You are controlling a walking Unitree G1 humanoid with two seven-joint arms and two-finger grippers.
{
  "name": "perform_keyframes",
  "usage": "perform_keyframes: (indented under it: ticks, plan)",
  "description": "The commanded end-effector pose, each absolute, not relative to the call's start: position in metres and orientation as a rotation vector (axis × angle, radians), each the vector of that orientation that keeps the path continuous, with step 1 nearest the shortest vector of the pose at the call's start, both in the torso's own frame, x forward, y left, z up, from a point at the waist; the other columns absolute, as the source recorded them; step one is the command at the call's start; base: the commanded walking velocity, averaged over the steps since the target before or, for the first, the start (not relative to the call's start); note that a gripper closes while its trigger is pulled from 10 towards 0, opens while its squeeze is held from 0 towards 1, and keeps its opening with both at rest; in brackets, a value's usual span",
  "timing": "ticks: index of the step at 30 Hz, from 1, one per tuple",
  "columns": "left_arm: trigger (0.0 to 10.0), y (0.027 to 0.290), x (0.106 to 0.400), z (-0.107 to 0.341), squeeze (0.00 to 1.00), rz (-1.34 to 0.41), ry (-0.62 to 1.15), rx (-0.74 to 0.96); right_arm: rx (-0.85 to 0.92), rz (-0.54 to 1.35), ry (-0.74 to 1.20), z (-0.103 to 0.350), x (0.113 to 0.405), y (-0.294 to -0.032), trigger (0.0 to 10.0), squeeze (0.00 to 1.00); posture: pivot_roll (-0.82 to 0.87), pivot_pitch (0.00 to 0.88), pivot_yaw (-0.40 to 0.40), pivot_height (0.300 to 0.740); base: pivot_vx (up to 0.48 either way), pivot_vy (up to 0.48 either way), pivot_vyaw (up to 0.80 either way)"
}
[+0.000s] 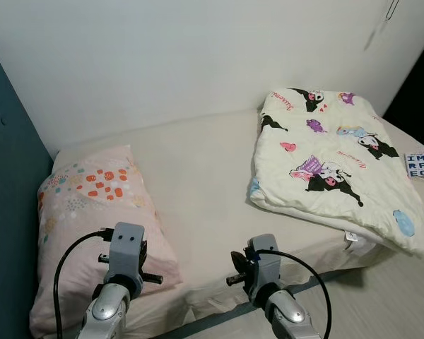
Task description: Clean up the room
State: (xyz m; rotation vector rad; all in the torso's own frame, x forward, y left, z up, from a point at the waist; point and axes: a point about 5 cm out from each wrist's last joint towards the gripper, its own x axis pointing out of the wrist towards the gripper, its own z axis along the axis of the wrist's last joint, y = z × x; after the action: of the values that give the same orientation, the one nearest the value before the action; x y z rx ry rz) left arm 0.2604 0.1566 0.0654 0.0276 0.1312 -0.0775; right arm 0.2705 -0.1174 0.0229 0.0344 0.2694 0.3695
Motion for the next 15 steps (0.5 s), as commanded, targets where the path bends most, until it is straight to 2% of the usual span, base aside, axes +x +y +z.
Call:
perform_keyframes:
  ticks: [1, 4, 6, 8, 9, 10, 11, 12, 15]
  plan:
    - [10.0, 0.158, 0.255, 0.057, 0.0, -0.084, 0.143, 0.008, 0.007, 0.348, 0.284, 0.017, 0.268, -0.122, 10.0, 0.0, -0.01, 0.067, -0.014, 0.737, 0.0, 0.0, 0.0]
    - [10.0, 0.157, 0.253, 0.053, 0.0, -0.124, 0.135, 0.002, -0.015, 0.329, 0.301, 0.012, 0.266, -0.126, 10.0, 0.0, -0.01, 0.061, -0.015, 0.737, 0.0, 0.0, 0.0]
    - [10.0, 0.153, 0.25, 0.046, 0.0, -0.209, 0.134, -0.015, -0.052, 0.276, 0.32, 0.006, 0.263, -0.135, 10.0, 0.0, -0.01, 0.056, -0.017, 0.737, 0.0, 0.0, 0.0]
    - [10.0, 0.154, 0.249, 0.038, 0.0, -0.223, 0.154, 0.002, -0.102, 0.191, 0.338, 0.002, 0.263, -0.145, 10.0, 0.0, -0.02, 0.051, -0.014, 0.737, 0.0, 0.0, 0.0]
    - [10.0, 0.157, 0.251, 0.033, 0.0, -0.197, 0.172, 0.042, -0.135, 0.091, 0.345, 0.001, 0.264, -0.156, 10.0, 0.0, -0.02, 0.051, -0.012, 0.737, 0.0, 0.0, 0.0]
    - [10.0, 0.157, 0.251, 0.033, 0.0, -0.197, 0.172, 0.042, -0.135, 0.091, 0.345, 0.001, 0.264, -0.156, 10.0, 0.0, -0.02, 0.051, -0.012, 0.737, 0.0, 0.0, 0.0]
    - [10.0, 0.164, 0.256, 0.026, 0.0, -0.123, 0.196, 0.121, -0.158, -0.122, 0.341, 0.001, 0.264, -0.179, 10.0, 0.0, -0.03, 0.049, -0.01, 0.737, 0.0, 0.0, 0.0]
    - [10.0, 0.166, 0.257, 0.024, 0.0, -0.102, 0.202, 0.15, -0.156, -0.181, 0.337, 0.002, 0.263, -0.186, 10.0, 0.0, -0.03, 0.049, -0.01, 0.737, 0.0, 0.0, 0.0]
    - [10.0, 0.167, 0.259, 0.025, 0.0, -0.071, 0.197, 0.157, -0.156, -0.208, 0.331, 0.003, 0.263, -0.191, 10.0, 0.0, -0.03, 0.05, -0.001, 0.737, 0.0, 0.0, 0.0]
